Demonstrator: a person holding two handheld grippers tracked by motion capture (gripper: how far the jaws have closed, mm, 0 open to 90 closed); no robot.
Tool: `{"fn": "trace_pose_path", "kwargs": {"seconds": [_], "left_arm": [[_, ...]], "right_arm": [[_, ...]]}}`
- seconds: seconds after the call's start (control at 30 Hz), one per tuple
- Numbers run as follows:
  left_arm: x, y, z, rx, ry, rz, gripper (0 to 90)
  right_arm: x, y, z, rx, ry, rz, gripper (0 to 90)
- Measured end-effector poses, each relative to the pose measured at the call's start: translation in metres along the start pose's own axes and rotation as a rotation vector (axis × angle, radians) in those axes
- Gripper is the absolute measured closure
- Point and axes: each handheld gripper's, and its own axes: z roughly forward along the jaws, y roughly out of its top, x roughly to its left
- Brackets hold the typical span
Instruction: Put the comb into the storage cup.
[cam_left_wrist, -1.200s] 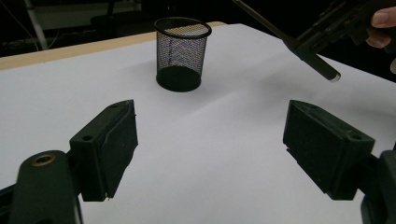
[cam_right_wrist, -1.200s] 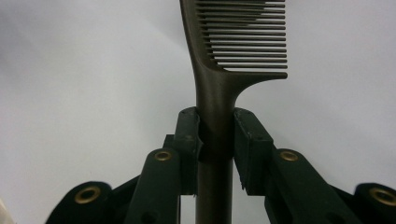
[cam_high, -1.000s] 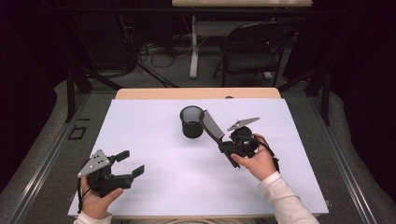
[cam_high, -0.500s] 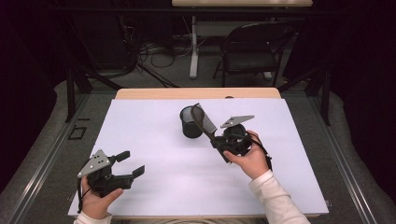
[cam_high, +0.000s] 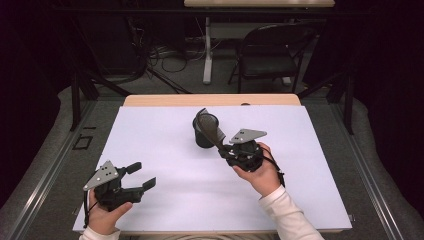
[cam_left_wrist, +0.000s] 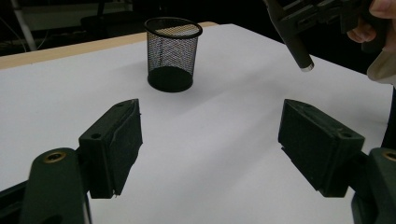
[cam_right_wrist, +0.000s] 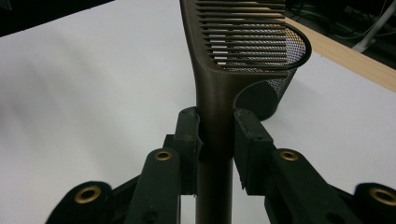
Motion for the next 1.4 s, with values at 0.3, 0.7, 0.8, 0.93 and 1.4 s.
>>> {"fn": "trace_pose_path", "kwargs": {"seconds": [0.3, 0.7, 0.8, 0.93, 1.4], "left_arm": [[0.001, -0.001, 0.001, 0.000, -0.001, -0.004, 22.2], [-0.001, -0.002, 0.004, 0.010, 0.004, -0.010, 25.6], [-0.001, -0.002, 0.004, 0.005, -0.004, -0.016, 27.3], [-0.003, 0.000, 0.006, 0.011, 0.001, -0.021, 29.6], [0.004, 0.018, 0.012, 0.008, 0.011, -0.100, 33.0]], "right_arm": [[0.009, -0.005, 0.005, -0.044, -0.010, -0.060, 72.8], [0.020, -0.014, 0.010, -0.090, -0.011, -0.097, 72.8], [0.022, -0.016, 0.010, -0.105, -0.016, -0.103, 72.9], [0.026, -0.019, 0.011, -0.116, -0.029, -0.116, 72.8], [0.032, -0.021, 0.012, -0.140, -0.044, -0.140, 72.9]]}}
